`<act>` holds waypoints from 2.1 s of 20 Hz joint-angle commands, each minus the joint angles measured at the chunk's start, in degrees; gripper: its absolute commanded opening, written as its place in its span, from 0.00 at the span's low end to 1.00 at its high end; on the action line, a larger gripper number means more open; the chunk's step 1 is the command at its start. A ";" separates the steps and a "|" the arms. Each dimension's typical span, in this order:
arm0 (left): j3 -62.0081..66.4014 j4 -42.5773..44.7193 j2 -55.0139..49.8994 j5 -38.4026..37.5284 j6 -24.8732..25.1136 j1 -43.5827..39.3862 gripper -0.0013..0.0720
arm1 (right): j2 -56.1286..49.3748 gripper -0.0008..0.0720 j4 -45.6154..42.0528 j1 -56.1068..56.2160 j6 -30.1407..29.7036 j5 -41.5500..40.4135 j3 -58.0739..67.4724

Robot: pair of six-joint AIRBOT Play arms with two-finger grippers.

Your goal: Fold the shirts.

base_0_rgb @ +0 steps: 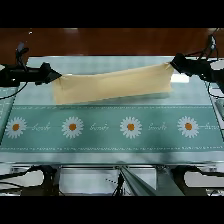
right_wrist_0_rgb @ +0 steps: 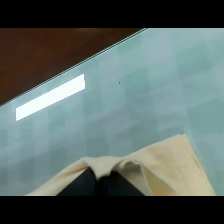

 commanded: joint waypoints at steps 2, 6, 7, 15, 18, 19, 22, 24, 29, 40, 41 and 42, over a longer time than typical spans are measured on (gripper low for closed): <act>5.14 -5.22 -10.29 0.07 -0.72 0.15 0.05 | -5.40 0.05 -1.66 1.14 0.09 -2.43 0.94; 5.95 -10.05 -15.61 -0.02 -0.70 0.17 0.06 | -8.85 0.05 -3.17 2.40 0.11 -2.45 0.94; 5.95 -10.05 -16.31 -0.59 -0.70 0.22 0.19 | -9.49 0.05 -3.37 2.69 0.11 -2.43 0.94; 6.12 -10.01 -16.39 -14.08 -0.70 5.20 0.68 | -7.93 0.61 -15.13 -0.68 -0.09 3.72 0.96; 6.14 -10.01 -15.98 -21.81 -0.68 7.19 0.68 | -3.37 0.64 -26.71 -5.09 0.83 9.11 0.94; 6.12 -10.01 -15.78 -23.41 -0.52 7.32 0.68 | -2.05 0.64 -29.22 -6.91 2.51 10.73 0.94; 6.14 -10.08 -15.08 -24.20 -0.39 6.69 0.68 | -2.73 0.69 -19.63 -13.81 8.22 16.35 0.94; 6.14 -10.23 -14.93 -23.82 0.61 5.97 0.68 | -5.62 0.69 -7.48 -17.40 4.50 20.90 0.94; 6.16 -11.67 -14.91 -23.80 1.73 4.00 0.68 | -11.56 0.69 -0.37 -14.82 3.56 21.90 0.94; 6.38 -25.11 -14.67 -23.85 3.39 0.17 0.65 | -18.88 0.14 15.17 0.44 -0.52 3.89 0.96; 6.38 -25.14 -14.49 -23.80 3.37 0.09 0.65 | -17.70 0.05 15.47 0.46 -2.47 4.11 0.96; 6.38 -25.18 -14.08 -23.50 3.37 0.02 0.65 | -15.93 0.05 15.43 0.46 -4.26 4.04 0.96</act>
